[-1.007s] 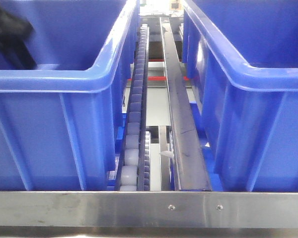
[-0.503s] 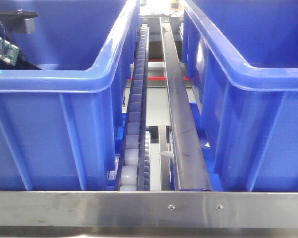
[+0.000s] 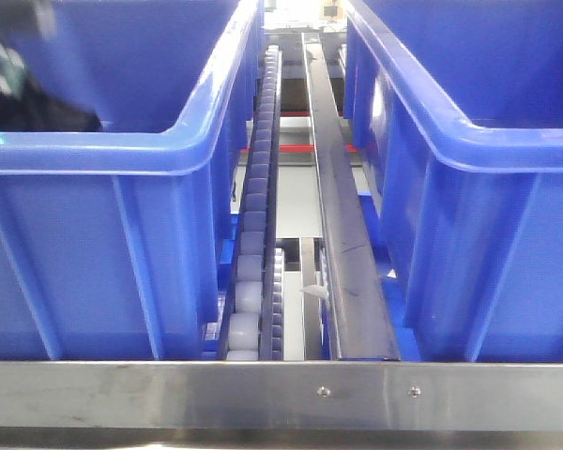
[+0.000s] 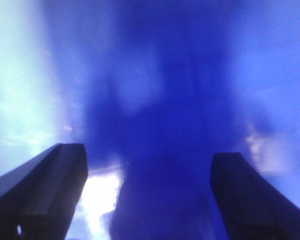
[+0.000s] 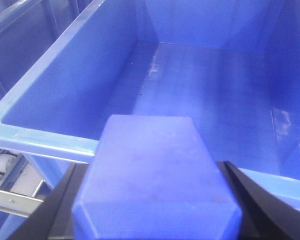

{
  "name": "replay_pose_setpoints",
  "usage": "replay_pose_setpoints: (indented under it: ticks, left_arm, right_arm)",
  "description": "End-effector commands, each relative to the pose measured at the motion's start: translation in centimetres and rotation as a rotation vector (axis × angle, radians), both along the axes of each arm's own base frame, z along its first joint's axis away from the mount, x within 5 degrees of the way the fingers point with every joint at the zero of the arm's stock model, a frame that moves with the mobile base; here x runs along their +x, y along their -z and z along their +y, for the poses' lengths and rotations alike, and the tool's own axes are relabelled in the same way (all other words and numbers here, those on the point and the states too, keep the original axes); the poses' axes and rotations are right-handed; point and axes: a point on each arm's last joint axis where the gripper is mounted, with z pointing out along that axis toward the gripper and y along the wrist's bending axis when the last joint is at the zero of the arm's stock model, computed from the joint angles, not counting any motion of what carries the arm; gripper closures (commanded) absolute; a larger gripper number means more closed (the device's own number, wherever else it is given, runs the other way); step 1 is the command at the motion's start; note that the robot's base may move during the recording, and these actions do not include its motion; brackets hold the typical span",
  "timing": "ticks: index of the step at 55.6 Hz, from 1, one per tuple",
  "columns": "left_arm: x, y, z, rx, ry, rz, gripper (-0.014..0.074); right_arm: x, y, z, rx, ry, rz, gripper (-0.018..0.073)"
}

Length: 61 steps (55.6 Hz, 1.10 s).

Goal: Pick and sort blue part to right shelf
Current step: 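Lower the left gripper into the bin and open it to release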

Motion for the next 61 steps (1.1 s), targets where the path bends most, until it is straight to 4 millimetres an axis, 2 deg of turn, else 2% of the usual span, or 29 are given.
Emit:
replay_pose_setpoints:
  ticks: [1,5,12,21,29,39,44,51,61]
  left_arm:
    - [-1.7,-5.8,0.5,-0.082,-0.005,-0.195,0.0061]
    - [-3.5,-8.2,1.2,-0.108,-0.006,-0.267,0.0085]
    - [-7.8,-12.1,2.8,-0.150,-0.002,-0.422,0.0146]
    - [-13.2,-14.3,4.9,-0.145,0.008,-0.587,0.0243]
    - [-17.7,-14.5,6.6,-0.160,0.005,-0.692,0.0340]
    - [-22.1,-13.4,8.3,-0.176,-0.013,-0.740,0.0465]
    - [-23.9,-12.6,9.0,-0.183,-0.023,-0.760,0.0471]
    - [-25.8,-12.0,9.7,-0.203,-0.027,-0.813,0.0471]
    - [-26.7,-11.7,10.0,-0.208,-0.029,-0.840,0.0471]
  right_arm:
    - [0.1,-1.7,0.1,0.004,-0.005,-0.096,0.0355]
    - [0.1,-1.7,0.1,0.004,-0.005,-0.096,0.0355]
    - [0.1,-1.7,0.1,0.004,-0.005,-0.096,0.0355]
    - [0.1,-1.7,0.1,0.004,-0.005,-0.096,0.0355]
    - [0.1,-1.7,0.1,0.004,-0.005,-0.096,0.0355]
    - [0.1,-1.7,0.1,0.004,-0.005,-0.096,0.0355]
    - [0.1,-1.7,0.1,0.003,-0.005,-0.096,0.0355]
    - [0.0,-2.4,0.0,0.012,-0.006,-0.125,0.0355]
    - [1.2,-5.0,0.4,0.004,0.001,-0.053,0.0355]
